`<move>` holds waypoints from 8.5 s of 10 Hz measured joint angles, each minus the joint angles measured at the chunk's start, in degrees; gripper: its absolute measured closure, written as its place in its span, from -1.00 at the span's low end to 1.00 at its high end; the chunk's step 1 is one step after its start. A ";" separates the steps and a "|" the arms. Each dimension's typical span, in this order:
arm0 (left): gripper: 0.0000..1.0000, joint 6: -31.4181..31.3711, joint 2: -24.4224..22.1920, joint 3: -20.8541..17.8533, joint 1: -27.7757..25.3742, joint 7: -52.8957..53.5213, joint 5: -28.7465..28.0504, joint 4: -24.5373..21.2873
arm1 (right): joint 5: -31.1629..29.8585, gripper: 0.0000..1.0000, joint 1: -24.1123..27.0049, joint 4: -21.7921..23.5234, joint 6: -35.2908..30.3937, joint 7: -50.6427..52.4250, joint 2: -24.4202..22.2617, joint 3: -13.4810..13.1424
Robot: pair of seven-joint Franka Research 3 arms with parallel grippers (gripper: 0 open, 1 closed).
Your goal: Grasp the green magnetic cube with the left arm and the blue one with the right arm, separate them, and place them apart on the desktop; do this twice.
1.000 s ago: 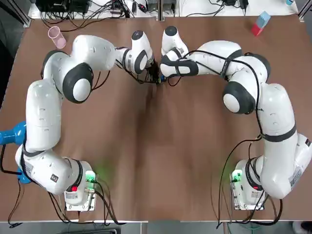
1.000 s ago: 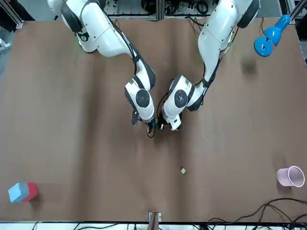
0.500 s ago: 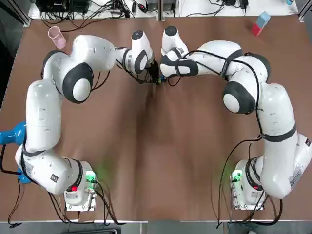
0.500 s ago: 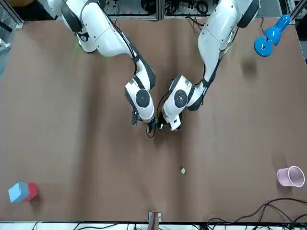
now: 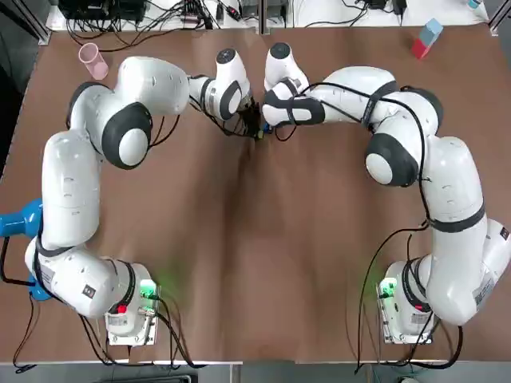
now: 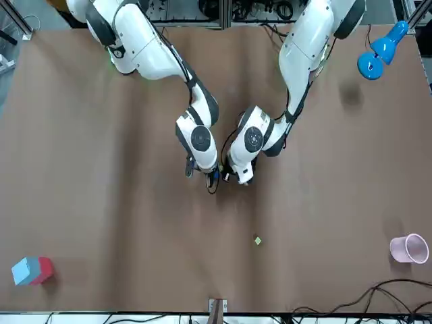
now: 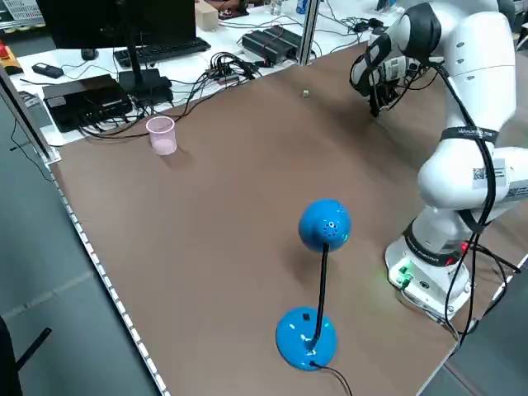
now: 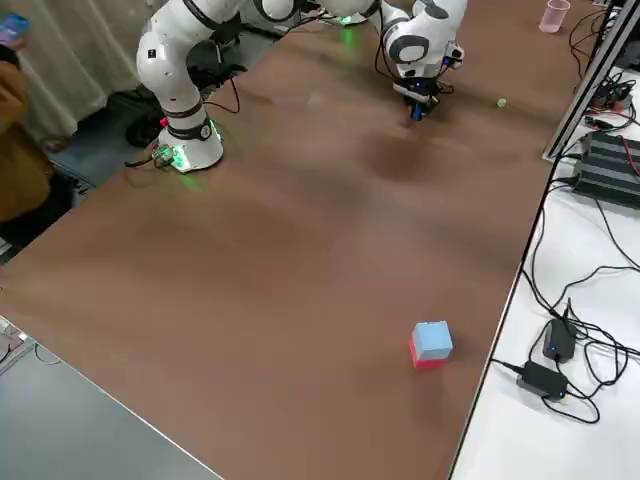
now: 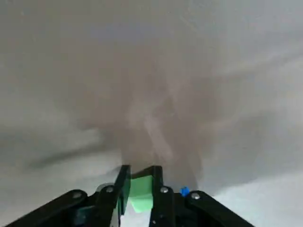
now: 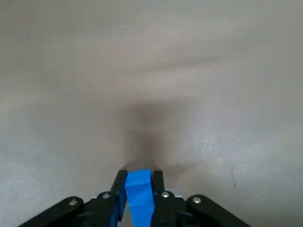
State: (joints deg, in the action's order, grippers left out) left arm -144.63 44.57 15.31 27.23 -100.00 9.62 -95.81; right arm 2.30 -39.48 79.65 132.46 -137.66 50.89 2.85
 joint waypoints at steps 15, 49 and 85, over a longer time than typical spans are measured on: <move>0.53 34.17 -18.53 3.01 -5.41 9.63 -0.43 -15.71 | 0.03 -1.00 1.07 -0.07 -1.84 2.32 -2.29 -0.06; -0.76 0.87 1.92 2.20 -1.10 -15.34 -3.29 4.34 | 0.02 -0.95 12.07 20.04 -1.52 20.09 -18.78 -0.24; 0.54 0.09 0.97 0.63 -0.90 -9.75 -3.28 5.99 | 9.18 -0.76 2.07 12.42 12.82 16.16 -8.18 0.74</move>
State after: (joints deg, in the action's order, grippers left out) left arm -144.54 45.55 15.94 26.33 -109.75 6.34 -89.82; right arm 11.49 -37.41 92.07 145.28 -121.50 42.71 3.60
